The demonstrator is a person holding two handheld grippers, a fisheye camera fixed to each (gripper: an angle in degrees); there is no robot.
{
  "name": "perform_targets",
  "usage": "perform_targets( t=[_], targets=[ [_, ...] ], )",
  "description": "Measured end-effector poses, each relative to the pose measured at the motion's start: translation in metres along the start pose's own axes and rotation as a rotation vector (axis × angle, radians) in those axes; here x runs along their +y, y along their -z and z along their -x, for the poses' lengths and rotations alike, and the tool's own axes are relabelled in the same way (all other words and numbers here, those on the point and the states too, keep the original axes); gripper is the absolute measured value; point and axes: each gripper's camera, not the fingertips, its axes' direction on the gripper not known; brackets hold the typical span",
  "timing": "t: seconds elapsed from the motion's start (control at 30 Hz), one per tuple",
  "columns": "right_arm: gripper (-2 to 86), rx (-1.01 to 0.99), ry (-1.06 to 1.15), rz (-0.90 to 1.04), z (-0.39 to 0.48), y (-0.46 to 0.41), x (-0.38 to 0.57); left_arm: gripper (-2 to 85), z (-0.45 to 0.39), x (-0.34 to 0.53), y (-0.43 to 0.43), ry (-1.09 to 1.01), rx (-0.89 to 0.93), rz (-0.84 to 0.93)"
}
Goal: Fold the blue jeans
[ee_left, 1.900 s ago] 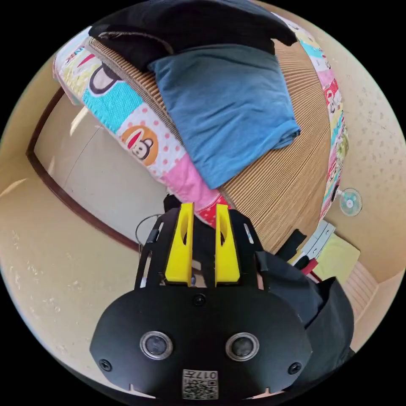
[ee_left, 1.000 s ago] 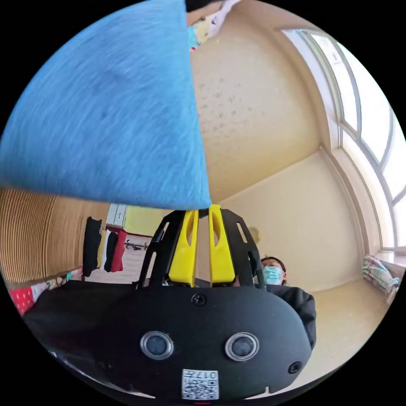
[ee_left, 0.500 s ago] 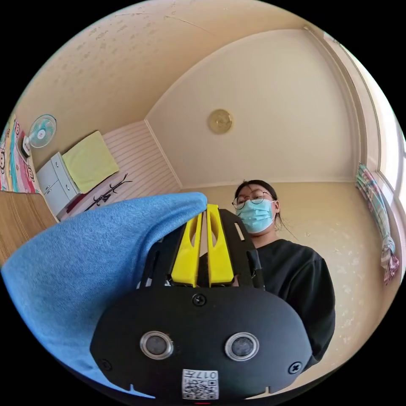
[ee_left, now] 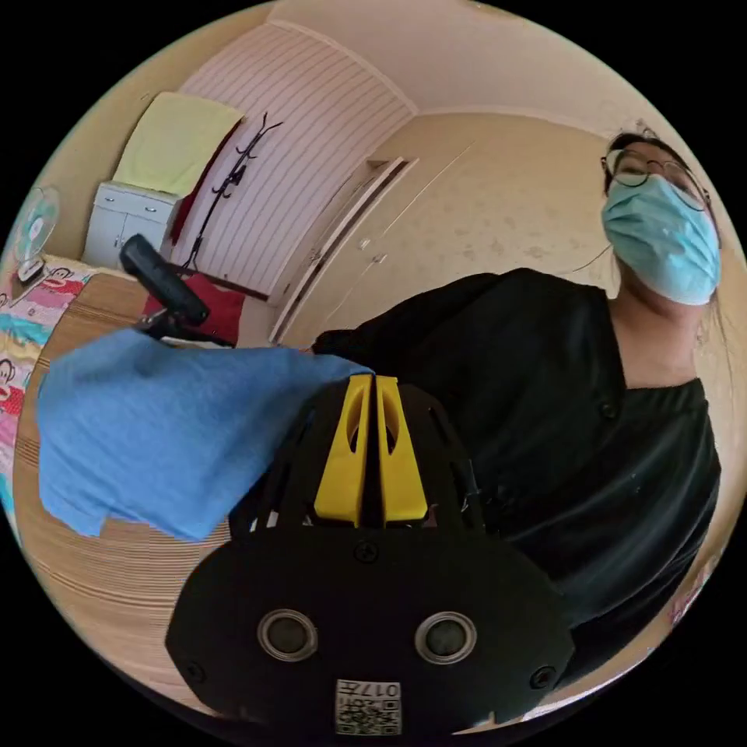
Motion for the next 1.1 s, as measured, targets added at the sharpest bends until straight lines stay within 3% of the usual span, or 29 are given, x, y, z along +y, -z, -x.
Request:
perform_targets(
  t=[0.13, 0.27, 0.37, 0.43, 0.53, 0.6, 0.67, 0.73, 0.83, 0.93, 1.1],
  targets=[
    [4.2, -0.270, 0.167, -0.238, 0.004, 0.075, 0.003, 1.1, 0.037, 0.027, 0.013, 0.175, -0.056, -0.028],
    [4.3, -0.493, 0.577, -0.352, 0.053, 0.126, 0.024, 8.4, 0.081, 0.088, 0.078, 0.368, -0.023, -0.422],
    [4.6, -0.576, 0.712, -0.277, 0.079, 0.125, 0.037, 11.7, 0.121, 0.147, 0.115, 0.537, 0.059, -0.766],
    [4.6, -0.579, 0.780, -0.214, 0.096, 0.110, 0.047, 12.4, 0.151, 0.173, 0.119, 0.600, 0.147, -0.871],
    [4.0, -0.532, 0.907, -0.022, 0.129, 0.071, 0.062, 12.5, 0.228, 0.207, 0.082, 0.708, 0.538, -0.930],
    [3.5, -0.493, 0.893, 0.082, 0.147, 0.044, 0.068, 11.9, 0.272, 0.228, 0.021, 0.701, 0.979, -1.042],
    [2.8, -0.373, 0.917, 0.185, 0.179, 0.020, 0.085, 11.1, 0.279, 0.235, -0.007, 0.640, 1.133, -1.113],
    [2.5, -0.260, 1.004, 0.238, 0.202, 0.016, 0.102, 10.1, 0.280, 0.238, -0.010, 0.593, 1.145, -1.122],
    [2.1, -0.065, 1.088, 0.300, 0.226, 0.013, 0.114, 6.4, 0.275, 0.240, 0.038, 0.471, 0.952, -1.137],
    [2.0, 0.073, 1.112, 0.300, 0.230, 0.013, 0.118, 5.1, 0.264, 0.227, 0.087, 0.339, 0.790, -1.034],
    [2.4, 0.001, 0.972, 0.117, 0.193, 0.043, 0.105, 4.0, 0.216, 0.206, 0.144, -0.072, 0.660, -0.946]
  ],
)
